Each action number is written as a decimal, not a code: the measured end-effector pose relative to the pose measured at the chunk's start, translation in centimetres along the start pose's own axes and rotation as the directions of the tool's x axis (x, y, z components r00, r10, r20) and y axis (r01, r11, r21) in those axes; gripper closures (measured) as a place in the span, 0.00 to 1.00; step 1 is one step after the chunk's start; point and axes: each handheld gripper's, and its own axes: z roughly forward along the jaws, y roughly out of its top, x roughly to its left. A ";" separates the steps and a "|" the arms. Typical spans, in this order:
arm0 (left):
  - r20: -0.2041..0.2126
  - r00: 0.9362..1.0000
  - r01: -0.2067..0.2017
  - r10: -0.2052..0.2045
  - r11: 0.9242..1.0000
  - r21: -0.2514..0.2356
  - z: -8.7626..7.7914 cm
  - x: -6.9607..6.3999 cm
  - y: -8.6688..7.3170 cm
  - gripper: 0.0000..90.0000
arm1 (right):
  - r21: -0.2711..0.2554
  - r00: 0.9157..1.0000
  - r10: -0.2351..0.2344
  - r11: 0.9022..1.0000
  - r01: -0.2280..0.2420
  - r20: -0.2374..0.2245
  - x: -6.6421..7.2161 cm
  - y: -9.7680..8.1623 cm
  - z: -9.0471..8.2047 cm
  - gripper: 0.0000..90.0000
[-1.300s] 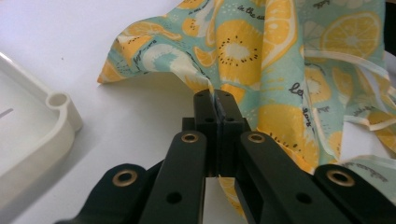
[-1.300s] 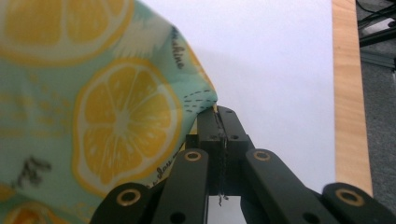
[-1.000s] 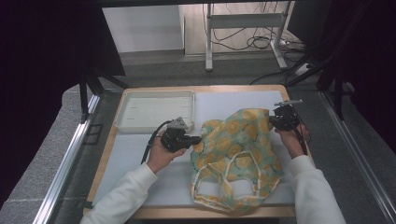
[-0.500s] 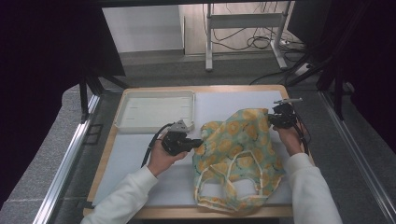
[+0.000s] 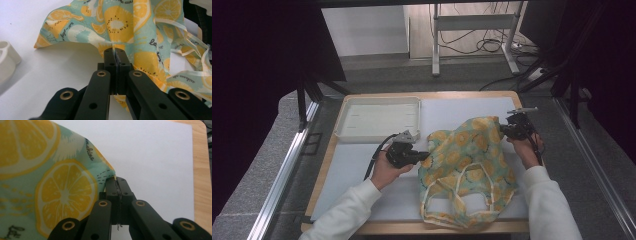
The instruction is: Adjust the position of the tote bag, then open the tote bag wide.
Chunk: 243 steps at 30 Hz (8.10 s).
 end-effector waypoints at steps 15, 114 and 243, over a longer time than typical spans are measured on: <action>0.004 1.000 -0.014 0.014 1.000 0.010 0.4 -0.9 -0.3 1.00 | 0.015 1.000 0.013 1.000 -0.012 -0.014 -0.1 0.5 0.7 0.99; -0.005 0.987 -0.163 0.164 0.985 0.048 1.8 -8.1 -0.7 0.49 | -0.164 0.964 -0.070 0.986 0.028 -0.258 7.0 -11.9 -14.1 0.43; 0.132 0.980 -0.170 0.151 0.974 0.146 4.0 -7.2 -1.1 0.99 | -0.111 0.906 -0.227 0.973 0.200 -0.358 11.0 -16.4 -16.1 0.99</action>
